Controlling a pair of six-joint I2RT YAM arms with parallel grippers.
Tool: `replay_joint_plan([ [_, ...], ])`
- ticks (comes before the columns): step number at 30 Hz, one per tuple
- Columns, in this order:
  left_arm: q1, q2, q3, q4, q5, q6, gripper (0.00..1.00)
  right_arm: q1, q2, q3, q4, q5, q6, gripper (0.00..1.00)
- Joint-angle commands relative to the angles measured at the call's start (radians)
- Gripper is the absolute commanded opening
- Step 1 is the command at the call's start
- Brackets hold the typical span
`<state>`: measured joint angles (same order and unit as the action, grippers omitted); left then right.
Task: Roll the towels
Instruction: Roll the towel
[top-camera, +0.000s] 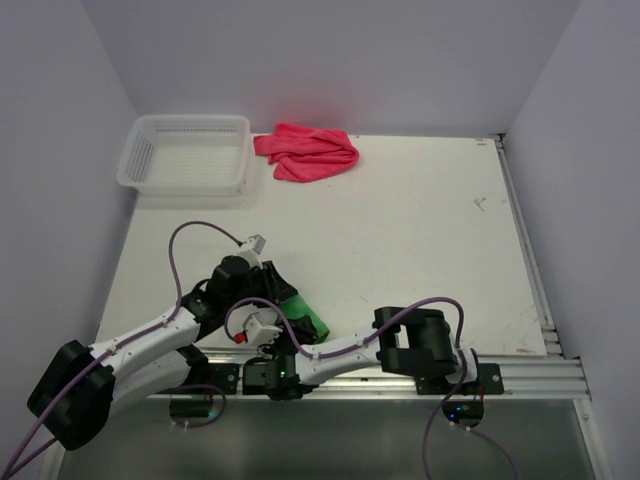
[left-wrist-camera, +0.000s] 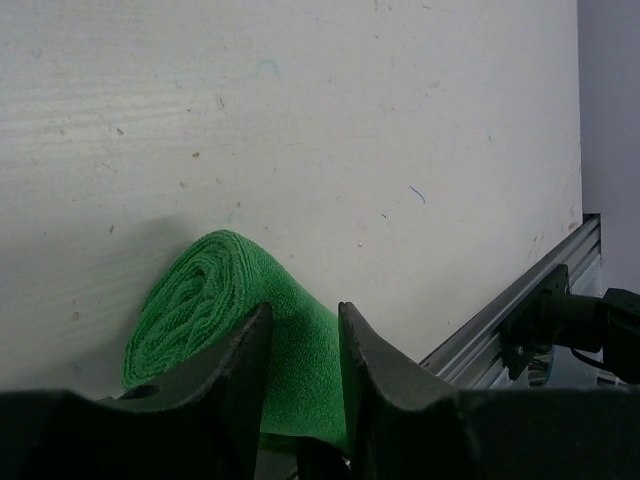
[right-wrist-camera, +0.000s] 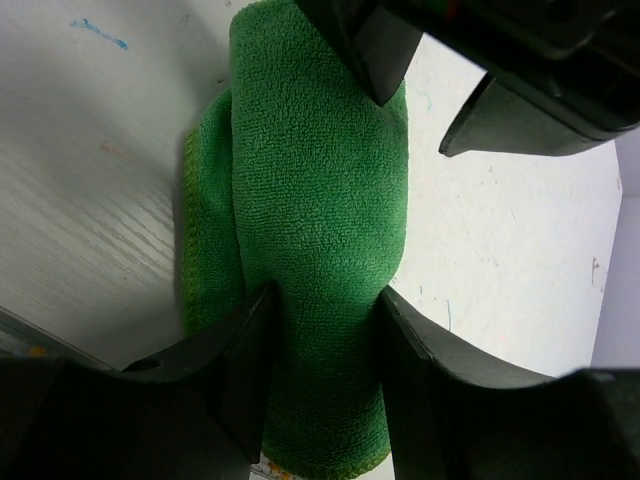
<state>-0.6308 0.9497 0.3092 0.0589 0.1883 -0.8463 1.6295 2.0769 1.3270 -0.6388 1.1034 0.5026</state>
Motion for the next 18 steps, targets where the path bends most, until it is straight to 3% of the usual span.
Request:
replay_joint_plan([
  [1,-0.007,0.044,-0.051,0.062,-0.030,0.007,0.37,0.001,-0.008,-0.020,0.005,-0.086,0.045,0.47],
  [8,-0.007,0.074,-0.091,0.065,-0.076,0.012,0.35,0.001,-0.075,-0.046,0.024,-0.100,0.054,0.54],
  [18,-0.007,0.066,-0.124,0.064,-0.093,0.006,0.34,0.000,-0.354,-0.150,0.148,-0.221,0.011,0.60],
])
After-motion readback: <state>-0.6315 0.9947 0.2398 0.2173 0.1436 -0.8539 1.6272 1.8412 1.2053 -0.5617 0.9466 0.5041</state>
